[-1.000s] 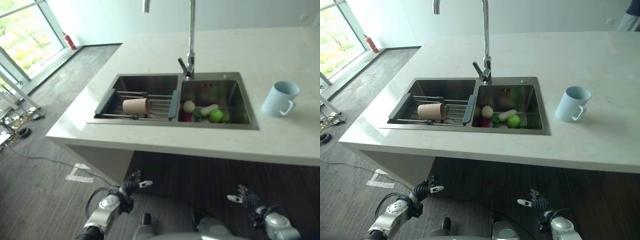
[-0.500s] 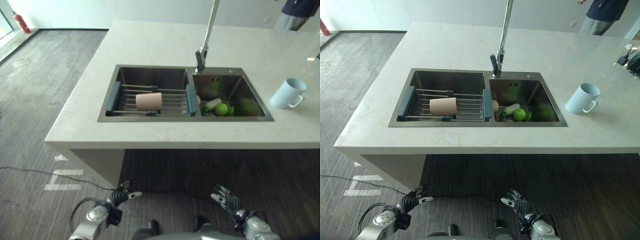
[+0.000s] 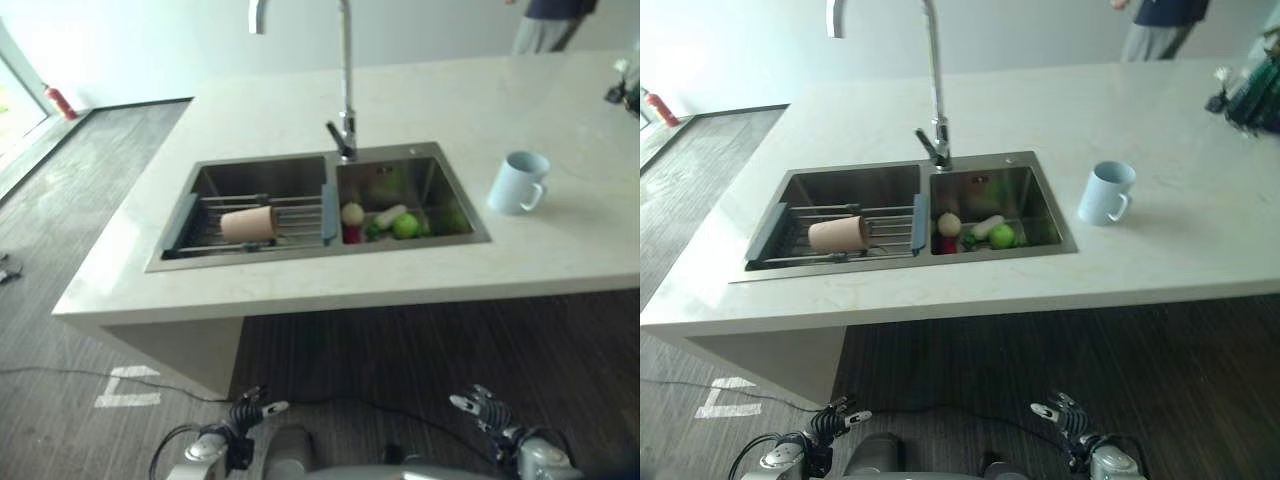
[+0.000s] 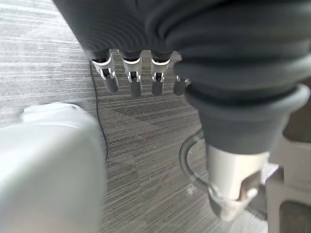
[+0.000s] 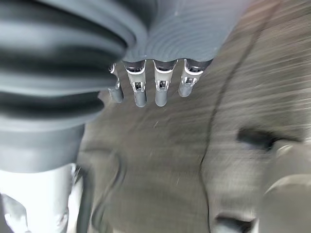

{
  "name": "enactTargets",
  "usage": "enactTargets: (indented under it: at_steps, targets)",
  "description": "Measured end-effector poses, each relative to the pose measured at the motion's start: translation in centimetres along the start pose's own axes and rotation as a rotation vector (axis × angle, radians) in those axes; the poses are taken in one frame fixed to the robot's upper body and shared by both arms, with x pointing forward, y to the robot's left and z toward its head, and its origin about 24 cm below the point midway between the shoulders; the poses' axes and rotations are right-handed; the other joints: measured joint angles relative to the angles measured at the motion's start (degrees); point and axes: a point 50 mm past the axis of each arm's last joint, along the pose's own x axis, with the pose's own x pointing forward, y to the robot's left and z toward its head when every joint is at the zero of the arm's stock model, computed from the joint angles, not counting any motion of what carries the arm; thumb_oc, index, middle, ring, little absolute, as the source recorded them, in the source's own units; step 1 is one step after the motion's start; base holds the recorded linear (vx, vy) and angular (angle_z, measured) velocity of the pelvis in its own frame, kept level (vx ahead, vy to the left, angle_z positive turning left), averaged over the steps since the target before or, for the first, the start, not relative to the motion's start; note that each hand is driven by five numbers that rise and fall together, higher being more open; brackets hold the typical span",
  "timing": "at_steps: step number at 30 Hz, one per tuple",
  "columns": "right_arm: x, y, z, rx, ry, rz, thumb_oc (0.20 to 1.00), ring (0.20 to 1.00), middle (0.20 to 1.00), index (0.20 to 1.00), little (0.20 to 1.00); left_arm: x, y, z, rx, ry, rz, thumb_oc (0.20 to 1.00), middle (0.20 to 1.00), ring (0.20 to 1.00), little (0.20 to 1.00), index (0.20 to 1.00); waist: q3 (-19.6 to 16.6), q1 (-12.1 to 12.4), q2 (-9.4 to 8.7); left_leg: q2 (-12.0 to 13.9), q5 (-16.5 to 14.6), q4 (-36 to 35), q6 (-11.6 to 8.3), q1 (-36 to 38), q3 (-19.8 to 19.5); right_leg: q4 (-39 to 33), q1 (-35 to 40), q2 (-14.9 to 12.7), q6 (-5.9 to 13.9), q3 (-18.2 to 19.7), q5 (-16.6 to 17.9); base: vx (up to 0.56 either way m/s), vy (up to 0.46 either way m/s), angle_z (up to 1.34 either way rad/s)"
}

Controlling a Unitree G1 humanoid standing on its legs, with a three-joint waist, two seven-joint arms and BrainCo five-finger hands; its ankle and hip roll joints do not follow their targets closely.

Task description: Place the dishes in the dishwasher.

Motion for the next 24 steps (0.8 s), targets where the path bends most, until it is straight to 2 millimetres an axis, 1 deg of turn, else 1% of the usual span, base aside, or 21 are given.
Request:
enactTargets:
  at_steps: [1,2,4,5,6,7,8,9,10,11,12,13,14,15,16,17,18,19,20,22,24]
  targets:
    - [-0.1,-0.5,-1.4,0.017,0.049,-0.039,1.0,1.0,1.0,1.0,1.0,0.4,-0.1,0.1,-0.006,0.011,0.003,1.0,1.0,1.0,1.0,1.0,-0.1,-0.1,-0.22,-0.6,0.2,-3.4,0.21,2.8,0.5,-0.5,0.7,0.0,0.3,0.3,-0.2,0.21,0.453,0.07]
    - [-0.1,-0.8,-2.3,0.035,0.088,-0.077,1.0,1.0,1.0,1.0,1.0,0.5,-0.2,0.4,-0.005,-0.001,0.0,1.0,1.0,1.0,1.0,1.0,-0.1,0.1,-0.4,-1.6,0.1,-4.4,0.31,4.9,-0.5,-0.6,0.7,-0.3,0.45,0.8,-0.2,0.18,0.35,-0.09]
    - [-0.5,-1.5,-4.5,0.108,0.161,-0.167,1.0,1.0,1.0,1.0,1.0,0.7,-0.5,0.8,-0.005,-0.019,-0.003,1.0,1.0,1.0,1.0,1.0,-0.2,0.4,0.19,-4.3,-0.2,-6.0,1.4,9.7,-0.6,-0.1,1.1,-0.6,1.54,1.3,-0.6,0.15,0.254,-0.04]
    - [-1.1,-1.8,-6.2,0.148,0.213,-0.21,1.0,1.0,1.0,1.0,1.0,0.7,-0.6,0.7,0.001,-0.016,-0.006,1.0,1.0,1.0,1.0,1.0,-0.4,1.0,1.74,-5.9,-0.9,-7.6,5.78,13.7,-1.2,3.3,-0.1,-0.6,2.14,1.2,-1.8,0.12,0.157,0.04]
    - [-1.1,-1.4,-6.4,0.16,0.216,-0.205,1.0,1.0,1.0,1.0,1.0,0.7,-0.5,0.8,0.003,-0.016,0.004,1.0,1.0,1.0,1.0,1.0,-0.1,1.3,1.36,-6.7,-1.0,-7.6,6.42,14.0,-1.3,6.4,-1.6,-1.6,2.81,1.3,-2.4,0.1,0.09,0.0]
    - [-0.8,-0.8,-6.3,0.17,0.21,-0.191,1.0,1.0,1.0,1.0,1.0,0.6,-0.3,0.5,0.023,-0.01,0.009,1.0,1.0,1.0,1.0,1.0,0.2,1.4,1.39,-6.7,-0.7,-7.5,6.49,14.2,-1.0,13.0,-4.5,-2.7,4.1,1.5,-3.9,0.04,-0.029,0.04]
    - [-0.6,0.0,-6.2,0.179,0.207,-0.17,1.0,1.0,1.0,1.0,1.0,0.5,0.2,0.3,0.047,0.004,0.017,1.0,1.0,1.0,1.0,1.0,0.3,1.5,1.44,-6.7,-1.0,-7.5,7.2,14.4,-1.0,17.8,-7.4,-4.3,4.53,1.2,-5.9,0.04,-0.092,0.08]
    - [-0.5,0.4,-6.3,0.193,0.203,-0.16,1.0,1.0,1.0,1.0,1.0,0.4,0.6,0.1,0.051,0.009,0.031,1.0,1.0,1.0,1.0,1.0,0.4,1.6,1.06,-7.0,-1.2,-7.5,7.47,14.7,-0.8,16.8,-7.8,-5.9,4.81,1.2,-6.1,0.03,-0.108,0.03]
    - [-0.4,0.9,-6.4,0.219,0.206,-0.154,1.0,1.0,1.0,1.0,1.0,0.2,1.1,0.0,0.06,0.014,0.045,1.0,1.0,1.0,1.0,1.0,0.6,2.4,0.37,-7.2,-1.8,-7.5,7.72,14.8,-0.6,14.5,-8.6,-7.9,5.9,1.3,-5.6,0.07,-0.184,-0.17]
    - [0.0,1.7,-5.9,0.242,0.187,-0.138,1.0,1.0,1.0,1.0,1.0,0.0,1.7,-0.1,0.063,0.011,0.069,1.0,1.0,1.0,1.0,1.0,0.8,2.7,-0.43,-7.4,-2.3,-7.5,8.11,14.1,-0.6,8.5,-9.9,-9.3,10.49,3.7,-3.2,0.1,-0.219,-0.02]
    - [0.2,2.1,-5.8,0.261,0.185,-0.13,1.0,1.0,1.0,1.0,1.0,-0.1,2.3,-0.1,0.062,0.016,0.089,1.0,1.0,1.0,1.0,1.0,0.7,2.4,-0.87,-7.5,-1.9,-7.8,7.56,13.5,-0.9,5.9,-10.1,-10.5,11.59,5.6,-1.4,0.11,-0.216,0.22]
    - [0.0,2.5,-6.3,0.285,0.202,-0.127,1.0,1.0,1.0,1.0,1.0,-0.1,2.4,-0.1,0.06,0.013,0.1,1.0,1.0,1.0,1.0,1.0,0.7,2.4,-1.09,-7.7,-2.2,-7.9,6.9,13.4,-1.4,4.7,-9.7,-11.4,11.46,6.0,0.5,0.1,-0.143,0.44]
    - [-0.4,2.7,-7.4,0.327,0.232,-0.135,1.0,1.0,1.0,1.0,1.0,-0.2,2.6,-0.1,0.052,0.009,0.113,1.0,1.0,1.0,1.0,1.0,0.5,2.8,-1.57,-7.7,-2.9,-7.9,7.38,14.1,-2.1,3.0,-8.1,-11.7,11.04,5.5,1.4,0.11,-0.091,0.37]
    - [-0.6,2.9,-7.9,0.354,0.247,-0.14,1.0,1.0,1.0,1.0,1.0,-0.4,3.0,-0.3,0.042,0.011,0.129,1.0,1.0,1.0,1.0,1.0,0.1,3.0,-2.49,-8.0,-3.0,-7.9,7.24,14.4,-2.7,2.0,-6.7,-11.5,10.92,5.4,2.1,0.15,-0.101,0.25]
    - [-0.5,2.6,-7.7,0.382,0.234,-0.152,1.0,1.0,1.0,1.0,1.0,-0.7,3.0,-1.1,0.021,0.033,0.135,1.0,1.0,1.0,1.0,1.0,-0.5,2.6,-3.32,-7.7,-3.6,-7.8,5.99,15.6,-2.7,-1.4,-3.5,-10.3,9.53,5.2,3.8,0.14,-0.074,0.11]
    - [-0.6,2.2,-7.6,0.38,0.228,-0.159,1.0,1.0,1.0,1.0,1.0,-0.7,2.7,-1.3,0.022,0.032,0.121,1.0,1.0,1.0,1.0,1.0,-0.7,2.6,-2.74,-7.2,-3.7,-7.9,5.89,15.6,-2.5,-2.4,-3.1,-9.8,9.05,4.9,4.1,0.08,-0.035,-0.04]
    - [-0.5,1.4,-6.9,0.386,0.2,-0.172,1.0,1.0,1.0,1.0,1.0,-0.5,1.6,-1.3,0.008,0.022,0.086,1.0,1.0,1.0,1.0,1.0,-0.9,2.6,-1.05,-5.6,-3.9,-7.9,4.62,15.9,-2.2,-3.9,-2.0,-8.2,8.67,4.5,5.3,0.07,-0.007,-0.06]
    - [-0.5,0.7,-6.4,0.39,0.178,-0.182,1.0,1.0,1.0,1.0,1.0,-0.3,0.8,-1.2,-0.002,0.009,0.063,1.0,1.0,1.0,1.0,1.0,-1.1,2.3,-0.32,-4.7,-3.6,-7.8,3.87,15.9,-2.3,-3.8,-1.9,-7.2,8.53,4.3,5.3,0.08,-0.001,-0.05]
    - [-0.5,0.2,-6.0,0.382,0.161,-0.187,1.0,1.0,1.0,1.0,1.0,-0.2,0.2,-0.8,-0.008,-0.011,0.044,1.0,1.0,1.0,1.0,1.0,-1.5,2.3,0.54,-4.0,-3.5,-7.7,3.79,16.1,-2.0,-3.8,-1.7,-6.4,8.32,4.2,5.3,0.09,0.0,0.03]
    - [-0.4,-0.3,-5.2,0.388,0.133,-0.192,1.0,1.0,1.0,1.0,1.0,0.1,0.0,-0.1,-0.016,-0.034,0.035,1.0,1.0,1.0,1.0,1.0,-1.9,2.3,1.04,-3.0,-3.5,-7.8,3.44,17.2,-1.8,-3.9,-0.6,-5.3,7.58,4.0,4.7,0.08,-0.001,0.0]
    - [-0.3,-0.5,-5.0,0.384,0.126,-0.189,1.0,1.0,1.0,1.0,1.0,0.1,0.1,-0.1,-0.053,-0.032,0.042,1.0,1.0,1.0,1.0,1.0,-2.2,2.3,1.31,-2.1,-3.9,-7.9,1.63,17.9,-1.7,-4.1,0.0,-4.4,7.28,4.0,4.5,0.06,0.004,-0.01]
